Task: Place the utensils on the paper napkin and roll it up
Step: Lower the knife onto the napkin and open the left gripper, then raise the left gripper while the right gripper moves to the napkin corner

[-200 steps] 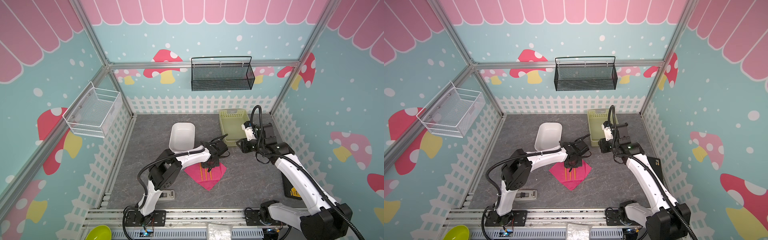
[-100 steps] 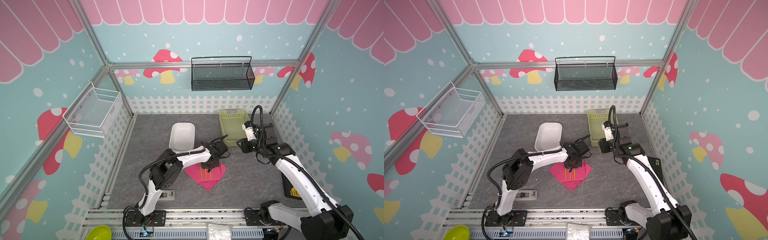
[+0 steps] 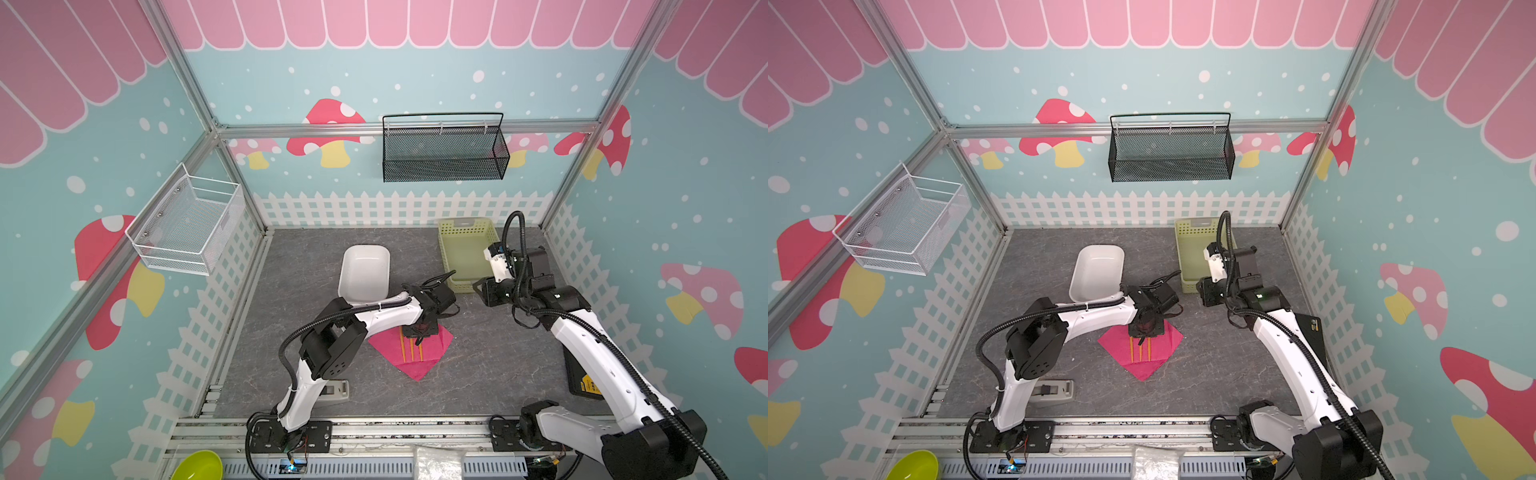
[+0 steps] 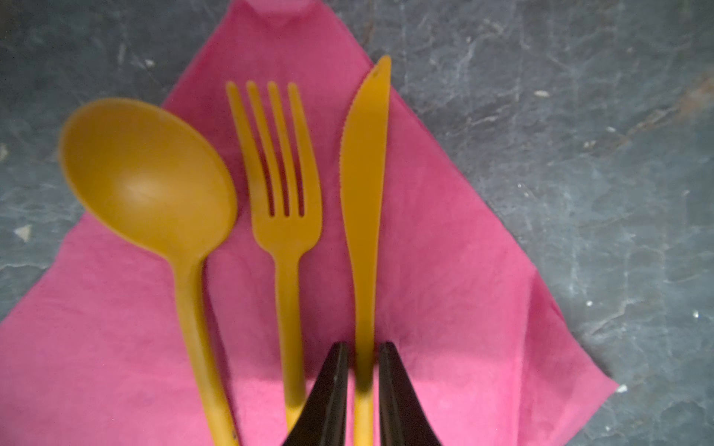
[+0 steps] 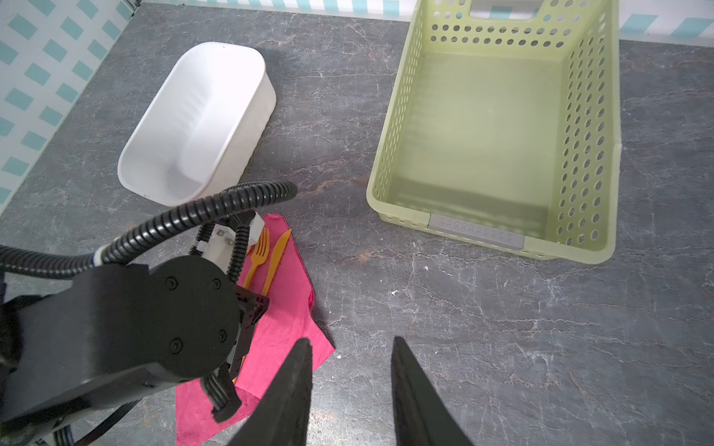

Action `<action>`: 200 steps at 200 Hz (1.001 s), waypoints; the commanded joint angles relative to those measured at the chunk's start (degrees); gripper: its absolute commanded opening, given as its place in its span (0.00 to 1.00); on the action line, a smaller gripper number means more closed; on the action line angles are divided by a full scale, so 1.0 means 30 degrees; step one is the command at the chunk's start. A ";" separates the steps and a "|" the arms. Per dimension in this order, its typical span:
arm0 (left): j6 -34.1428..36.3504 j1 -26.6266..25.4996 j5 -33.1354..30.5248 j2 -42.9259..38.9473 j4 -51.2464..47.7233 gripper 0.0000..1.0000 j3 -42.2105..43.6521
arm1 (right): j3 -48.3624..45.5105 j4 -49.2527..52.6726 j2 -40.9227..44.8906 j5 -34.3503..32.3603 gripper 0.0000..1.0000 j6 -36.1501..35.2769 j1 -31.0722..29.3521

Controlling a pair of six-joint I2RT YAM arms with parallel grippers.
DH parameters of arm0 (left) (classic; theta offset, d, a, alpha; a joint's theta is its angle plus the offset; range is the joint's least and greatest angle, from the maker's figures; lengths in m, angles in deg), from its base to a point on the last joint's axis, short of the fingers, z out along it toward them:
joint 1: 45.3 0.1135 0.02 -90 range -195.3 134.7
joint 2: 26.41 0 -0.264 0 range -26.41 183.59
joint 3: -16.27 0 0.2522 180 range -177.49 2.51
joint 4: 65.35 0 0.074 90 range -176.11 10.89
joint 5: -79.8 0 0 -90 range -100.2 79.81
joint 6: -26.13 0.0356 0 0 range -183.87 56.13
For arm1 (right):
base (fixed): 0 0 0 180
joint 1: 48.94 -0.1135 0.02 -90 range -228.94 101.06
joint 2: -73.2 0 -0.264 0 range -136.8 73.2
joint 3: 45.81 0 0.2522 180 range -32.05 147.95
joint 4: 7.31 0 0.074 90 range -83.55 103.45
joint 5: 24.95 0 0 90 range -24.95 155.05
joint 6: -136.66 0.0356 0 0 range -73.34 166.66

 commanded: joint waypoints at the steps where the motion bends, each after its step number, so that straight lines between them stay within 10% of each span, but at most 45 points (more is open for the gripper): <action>1: -0.0209 -0.0140 -0.0225 0.0056 -0.0020 0.20 -0.0265 | -0.0209 0.0000 0.0404 0.0200 0.37 -0.0282 0.0117; 130: 0.2187 0.0607 -0.3372 -0.4415 -0.0669 0.23 -0.0577 | -0.2878 -0.2822 0.1345 0.4984 0.37 0.0693 -0.0264; 200: 0.4405 0.4444 -0.1134 -0.8264 0.2556 0.23 0.3945 | -0.5196 -0.5423 0.0306 0.3824 0.39 -0.0005 -0.5617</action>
